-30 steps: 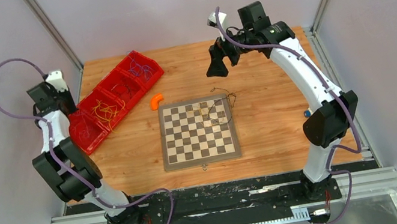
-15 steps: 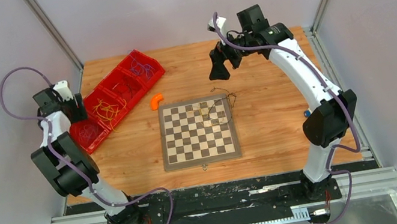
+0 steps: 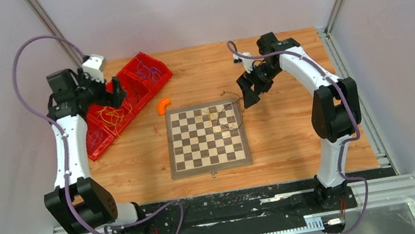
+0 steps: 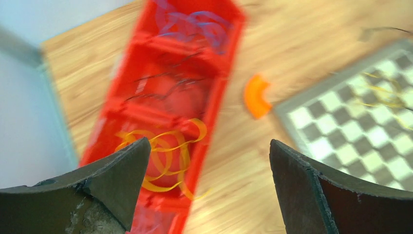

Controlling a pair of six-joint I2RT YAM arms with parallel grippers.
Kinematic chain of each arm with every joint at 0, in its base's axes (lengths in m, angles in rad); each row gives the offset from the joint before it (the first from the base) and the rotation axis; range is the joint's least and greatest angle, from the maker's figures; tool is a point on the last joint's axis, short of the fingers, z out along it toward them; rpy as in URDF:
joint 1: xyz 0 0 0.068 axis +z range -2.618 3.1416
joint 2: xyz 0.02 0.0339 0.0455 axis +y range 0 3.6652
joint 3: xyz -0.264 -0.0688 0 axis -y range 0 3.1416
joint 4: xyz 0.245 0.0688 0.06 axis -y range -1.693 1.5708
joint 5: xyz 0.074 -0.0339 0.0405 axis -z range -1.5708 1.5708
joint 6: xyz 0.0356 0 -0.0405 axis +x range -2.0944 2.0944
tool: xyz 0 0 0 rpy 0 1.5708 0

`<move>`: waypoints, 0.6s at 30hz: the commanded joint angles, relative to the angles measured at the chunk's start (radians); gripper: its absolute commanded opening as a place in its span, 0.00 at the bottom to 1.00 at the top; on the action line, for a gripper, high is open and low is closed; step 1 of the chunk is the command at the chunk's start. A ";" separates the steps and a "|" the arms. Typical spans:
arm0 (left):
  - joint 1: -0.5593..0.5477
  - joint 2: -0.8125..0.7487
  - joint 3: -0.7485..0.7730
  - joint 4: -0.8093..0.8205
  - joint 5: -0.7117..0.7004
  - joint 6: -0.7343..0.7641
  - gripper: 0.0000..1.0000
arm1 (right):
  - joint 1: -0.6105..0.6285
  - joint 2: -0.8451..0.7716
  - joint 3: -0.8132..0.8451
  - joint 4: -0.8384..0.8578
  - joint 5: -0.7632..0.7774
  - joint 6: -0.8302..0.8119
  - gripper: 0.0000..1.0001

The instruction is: Untangle the cables

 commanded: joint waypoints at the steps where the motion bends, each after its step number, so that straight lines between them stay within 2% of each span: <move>1: -0.112 0.003 -0.015 -0.121 0.190 0.091 1.00 | 0.011 0.042 -0.062 0.009 0.026 -0.015 0.86; 6: -0.262 0.017 -0.034 -0.146 0.170 0.076 1.00 | 0.010 0.136 -0.057 0.127 0.044 0.069 0.81; 13: -0.335 0.033 -0.007 -0.173 0.108 0.044 1.00 | 0.010 0.248 -0.016 0.263 -0.057 0.192 0.79; 15: -0.335 0.040 0.013 -0.192 0.077 0.047 1.00 | 0.009 0.287 0.006 0.264 -0.080 0.199 0.65; 16: -0.335 0.045 0.029 -0.201 0.059 0.050 1.00 | 0.008 0.298 0.014 0.263 -0.095 0.196 0.56; 18: -0.336 0.048 0.052 -0.228 0.042 0.065 1.00 | -0.004 0.288 0.017 0.257 -0.165 0.180 0.24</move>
